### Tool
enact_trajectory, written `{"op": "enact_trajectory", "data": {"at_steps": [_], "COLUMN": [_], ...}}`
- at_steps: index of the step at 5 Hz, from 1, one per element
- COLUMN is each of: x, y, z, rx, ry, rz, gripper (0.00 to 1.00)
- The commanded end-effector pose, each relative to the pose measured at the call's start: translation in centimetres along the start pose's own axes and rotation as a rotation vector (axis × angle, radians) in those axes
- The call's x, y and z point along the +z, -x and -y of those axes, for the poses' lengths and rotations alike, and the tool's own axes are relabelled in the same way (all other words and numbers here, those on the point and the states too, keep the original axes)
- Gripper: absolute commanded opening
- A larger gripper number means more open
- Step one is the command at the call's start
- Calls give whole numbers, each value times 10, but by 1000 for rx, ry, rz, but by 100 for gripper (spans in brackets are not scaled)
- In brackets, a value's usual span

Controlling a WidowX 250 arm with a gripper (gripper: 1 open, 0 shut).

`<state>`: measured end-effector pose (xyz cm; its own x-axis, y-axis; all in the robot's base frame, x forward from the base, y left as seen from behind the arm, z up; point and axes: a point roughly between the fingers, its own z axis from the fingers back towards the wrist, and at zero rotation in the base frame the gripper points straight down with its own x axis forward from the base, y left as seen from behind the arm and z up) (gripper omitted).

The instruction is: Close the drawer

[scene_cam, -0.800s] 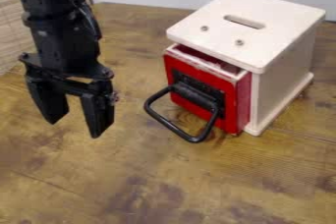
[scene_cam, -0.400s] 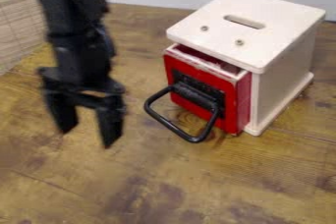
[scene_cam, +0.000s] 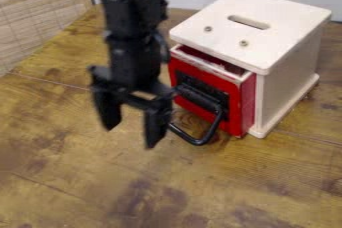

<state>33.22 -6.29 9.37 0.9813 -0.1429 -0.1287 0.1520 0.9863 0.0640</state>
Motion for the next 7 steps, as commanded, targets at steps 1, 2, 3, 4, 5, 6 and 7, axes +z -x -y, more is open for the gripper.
{"op": "enact_trajectory", "data": {"at_steps": [1, 2, 3, 4, 5, 6, 7], "x": [18, 17, 16, 14, 11, 8, 5], "y": [-17, -27, -39, -46, -46, -44, -41], "z": [11, 10, 8, 10, 9, 8, 7], "rx": [-21, -14, -5, 1, 9, 19, 29], "ry": [-21, -28, -36, -39, -41, -42, -42], "rz": [72, 78, 89, 94, 96, 98, 99], "gripper": [100, 100, 100, 100, 100, 100, 100]}}
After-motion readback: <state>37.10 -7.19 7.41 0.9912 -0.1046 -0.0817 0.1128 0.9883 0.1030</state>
